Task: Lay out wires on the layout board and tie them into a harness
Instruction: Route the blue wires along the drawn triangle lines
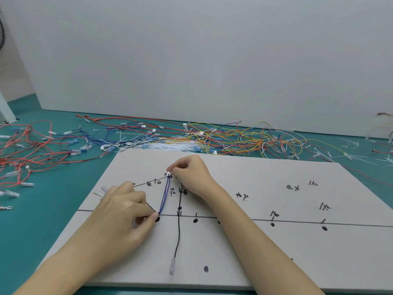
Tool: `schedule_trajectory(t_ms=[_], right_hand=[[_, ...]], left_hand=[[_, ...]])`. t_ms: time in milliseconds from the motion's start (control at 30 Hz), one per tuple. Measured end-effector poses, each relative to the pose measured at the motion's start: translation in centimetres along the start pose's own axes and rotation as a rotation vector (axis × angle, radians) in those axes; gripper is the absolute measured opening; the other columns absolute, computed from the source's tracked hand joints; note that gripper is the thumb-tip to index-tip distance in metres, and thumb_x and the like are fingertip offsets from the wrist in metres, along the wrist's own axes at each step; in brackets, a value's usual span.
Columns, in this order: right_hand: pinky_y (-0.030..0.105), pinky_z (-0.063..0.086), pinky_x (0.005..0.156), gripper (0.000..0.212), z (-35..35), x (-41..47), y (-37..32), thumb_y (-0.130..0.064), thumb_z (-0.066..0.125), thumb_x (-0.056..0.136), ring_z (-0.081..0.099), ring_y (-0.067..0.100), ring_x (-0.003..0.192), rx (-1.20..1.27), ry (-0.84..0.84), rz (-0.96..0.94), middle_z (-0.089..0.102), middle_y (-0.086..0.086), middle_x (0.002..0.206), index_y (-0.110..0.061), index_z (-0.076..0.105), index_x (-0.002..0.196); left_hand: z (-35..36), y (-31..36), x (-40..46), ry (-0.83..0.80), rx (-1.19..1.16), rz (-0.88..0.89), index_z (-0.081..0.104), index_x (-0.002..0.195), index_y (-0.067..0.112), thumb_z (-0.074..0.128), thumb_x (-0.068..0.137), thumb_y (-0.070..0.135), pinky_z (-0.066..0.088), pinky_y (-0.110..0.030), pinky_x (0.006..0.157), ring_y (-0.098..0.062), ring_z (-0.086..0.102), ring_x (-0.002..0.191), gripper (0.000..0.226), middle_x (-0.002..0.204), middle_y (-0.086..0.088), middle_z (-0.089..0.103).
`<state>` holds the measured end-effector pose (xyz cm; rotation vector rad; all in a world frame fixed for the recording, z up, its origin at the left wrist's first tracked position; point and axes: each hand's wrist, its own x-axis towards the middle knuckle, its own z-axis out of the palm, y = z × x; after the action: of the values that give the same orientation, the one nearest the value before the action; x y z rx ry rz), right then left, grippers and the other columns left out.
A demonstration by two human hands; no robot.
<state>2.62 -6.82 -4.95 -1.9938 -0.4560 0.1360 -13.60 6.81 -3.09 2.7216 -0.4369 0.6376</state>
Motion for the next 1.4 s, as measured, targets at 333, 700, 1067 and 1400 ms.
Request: schedule_trajectory(t_ms=[333, 700, 1067, 1400], right_hand=[[0.005, 0.033, 0.046, 0.023, -0.1, -0.2, -0.1, -0.007, 0.055, 0.084, 0.048, -0.009, 0.046, -0.005, 0.002, -0.002, 0.066, -0.006, 0.072, -0.013, 0.077, 0.085], [0.004, 0.031, 0.044, 0.024, -0.2, -0.3, -0.1, -0.005, 0.053, 0.084, 0.046, -0.008, 0.042, -0.008, -0.007, -0.023, 0.061, -0.013, 0.064, -0.011, 0.076, 0.084], [0.004, 0.032, 0.046, 0.024, -0.2, -0.3, -0.1, -0.007, 0.053, 0.084, 0.047, -0.009, 0.045, -0.016, -0.006, -0.015, 0.063, -0.011, 0.068, -0.013, 0.076, 0.084], [0.003, 0.032, 0.045, 0.024, -0.2, -0.3, 0.0, -0.006, 0.053, 0.084, 0.047, -0.01, 0.046, -0.005, -0.01, -0.016, 0.063, -0.013, 0.068, -0.014, 0.076, 0.082]], left_hand=[[-0.2, -3.2, 1.7, -0.169, -0.134, -0.124, 0.071, 0.065, 0.049, 0.078, 0.072, 0.054, 0.027, -0.018, 0.078, -0.003, 0.045, 0.083, 0.011, 0.069, 0.026, 0.063], [-2.2, -7.2, 3.6, -0.268, -0.279, -0.349, 0.075, 0.065, 0.035, 0.086, 0.066, 0.034, 0.05, -0.032, 0.069, -0.013, 0.061, 0.067, 0.011, 0.064, 0.008, 0.069], [-2.4, -10.6, 3.1, -0.307, -0.43, -0.436, 0.077, 0.078, 0.03, 0.073, 0.06, 0.054, 0.041, -0.029, 0.065, -0.01, 0.054, 0.06, 0.03, 0.069, -0.006, 0.068], [-1.9, -11.3, 3.0, -0.35, -0.548, -0.514, 0.075, 0.074, 0.019, 0.071, 0.056, 0.055, 0.039, -0.031, 0.069, -0.013, 0.054, 0.062, 0.04, 0.068, -0.005, 0.068]])
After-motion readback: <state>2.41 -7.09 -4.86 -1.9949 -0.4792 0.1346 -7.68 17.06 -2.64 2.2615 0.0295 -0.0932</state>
